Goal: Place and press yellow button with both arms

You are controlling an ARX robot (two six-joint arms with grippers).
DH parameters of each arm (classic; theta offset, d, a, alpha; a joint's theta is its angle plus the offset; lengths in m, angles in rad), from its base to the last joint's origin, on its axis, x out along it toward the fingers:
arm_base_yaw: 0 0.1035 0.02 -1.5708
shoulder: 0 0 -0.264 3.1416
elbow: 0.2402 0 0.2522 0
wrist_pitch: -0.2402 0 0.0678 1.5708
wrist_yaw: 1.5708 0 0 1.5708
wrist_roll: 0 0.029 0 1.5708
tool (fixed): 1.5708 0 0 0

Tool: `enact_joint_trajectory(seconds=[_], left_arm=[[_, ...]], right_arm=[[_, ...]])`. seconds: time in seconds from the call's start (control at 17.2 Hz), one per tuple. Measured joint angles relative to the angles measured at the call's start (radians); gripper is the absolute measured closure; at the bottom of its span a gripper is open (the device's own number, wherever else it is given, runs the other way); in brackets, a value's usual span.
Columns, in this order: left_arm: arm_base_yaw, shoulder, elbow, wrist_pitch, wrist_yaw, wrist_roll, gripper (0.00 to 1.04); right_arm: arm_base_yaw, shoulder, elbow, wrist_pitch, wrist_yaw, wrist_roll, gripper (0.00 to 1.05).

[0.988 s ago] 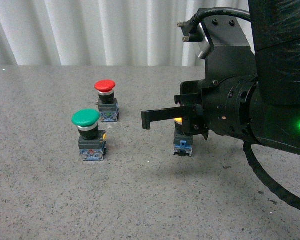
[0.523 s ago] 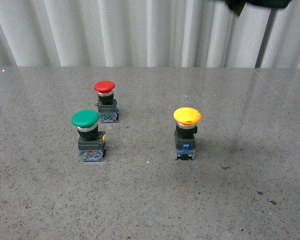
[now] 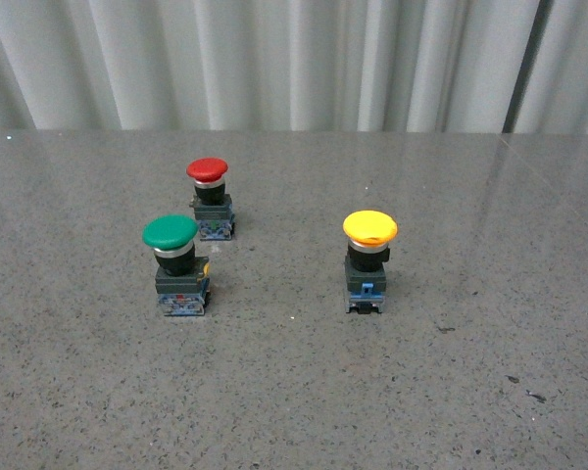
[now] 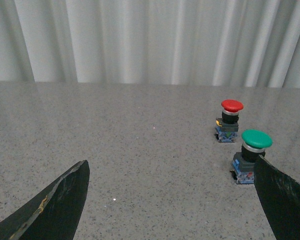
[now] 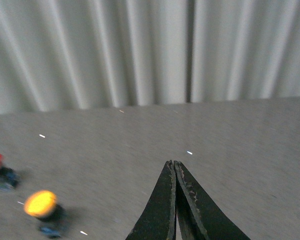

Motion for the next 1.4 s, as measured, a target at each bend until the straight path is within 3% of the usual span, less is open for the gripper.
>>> enact_joint_trajectory(seconds=[0.12, 0.35, 0.47, 0.93, 1.05, 1.4], left_arm=[[0.000, 0.000, 0.000, 0.000, 0.000, 0.000, 0.07], [0.000, 0.000, 0.000, 0.000, 0.001, 0.000, 0.07], [0.000, 0.000, 0.000, 0.001, 0.002, 0.000, 0.07], [0.000, 0.000, 0.000, 0.000, 0.000, 0.000, 0.07], [0.000, 0.000, 0.000, 0.000, 0.000, 0.000, 0.07], [0.000, 0.000, 0.000, 0.002, 0.000, 0.000, 0.07]], right_arm=[[-0.153, -0.212, -0.133, -0.092, -0.110, -0.059, 1.03], [-0.248, -0.344, -0.254, -0.055, -0.219, -0.083, 1.03], [-0.367, -0.389, -0.302, -0.058, -0.329, -0.090, 1.03], [-0.372, -0.510, -0.395, -0.077, -0.344, -0.093, 1.03], [-0.372, -0.645, -0.415, -0.220, -0.344, -0.093, 1.03], [-0.372, -0.702, -0.448, -0.209, -0.344, -0.094, 1.03]])
